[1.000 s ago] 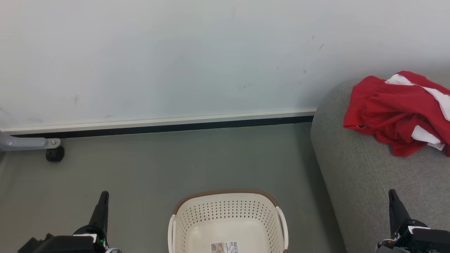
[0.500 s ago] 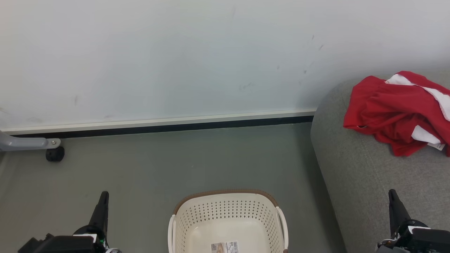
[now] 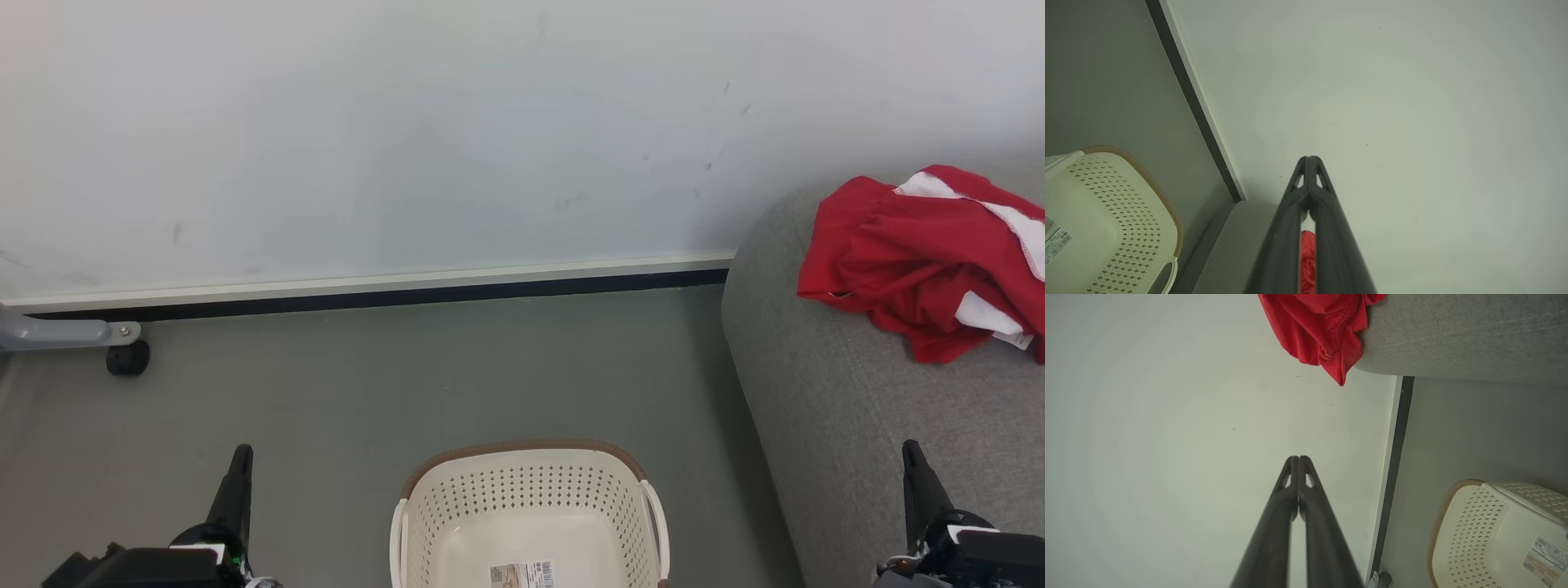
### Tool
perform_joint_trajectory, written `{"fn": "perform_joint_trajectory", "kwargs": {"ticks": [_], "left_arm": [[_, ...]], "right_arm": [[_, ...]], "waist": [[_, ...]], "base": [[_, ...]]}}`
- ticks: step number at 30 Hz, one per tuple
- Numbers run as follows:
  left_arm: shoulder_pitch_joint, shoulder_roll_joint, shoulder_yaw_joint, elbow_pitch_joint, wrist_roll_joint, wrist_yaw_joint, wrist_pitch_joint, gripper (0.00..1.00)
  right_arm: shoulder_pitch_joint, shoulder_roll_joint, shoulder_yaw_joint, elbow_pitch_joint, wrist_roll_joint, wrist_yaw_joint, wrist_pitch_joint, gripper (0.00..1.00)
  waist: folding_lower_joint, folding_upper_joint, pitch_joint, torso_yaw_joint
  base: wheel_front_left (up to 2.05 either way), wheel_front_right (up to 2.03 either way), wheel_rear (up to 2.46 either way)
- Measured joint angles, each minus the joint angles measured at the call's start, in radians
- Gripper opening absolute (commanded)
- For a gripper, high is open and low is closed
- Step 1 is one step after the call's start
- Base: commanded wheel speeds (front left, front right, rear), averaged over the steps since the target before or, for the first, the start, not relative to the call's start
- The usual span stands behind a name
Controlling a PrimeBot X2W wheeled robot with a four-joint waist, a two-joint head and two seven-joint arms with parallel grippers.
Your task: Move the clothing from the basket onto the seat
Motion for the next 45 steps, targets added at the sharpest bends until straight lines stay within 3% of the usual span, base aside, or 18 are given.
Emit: {"fn": "perform_joint_trajectory", "kwargs": {"ticks": [45], "left_arm": [[0.000,0.000,0.000,0.000,0.000,0.000,0.000,0.00]], "right_arm": [[0.000,0.000,0.000,-0.001,0.000,0.000,0.000,0.00]], "waist": [[0.0000,-0.0001,0.000,0.000]], "base": [[0.00,0.00,0.00]]}}
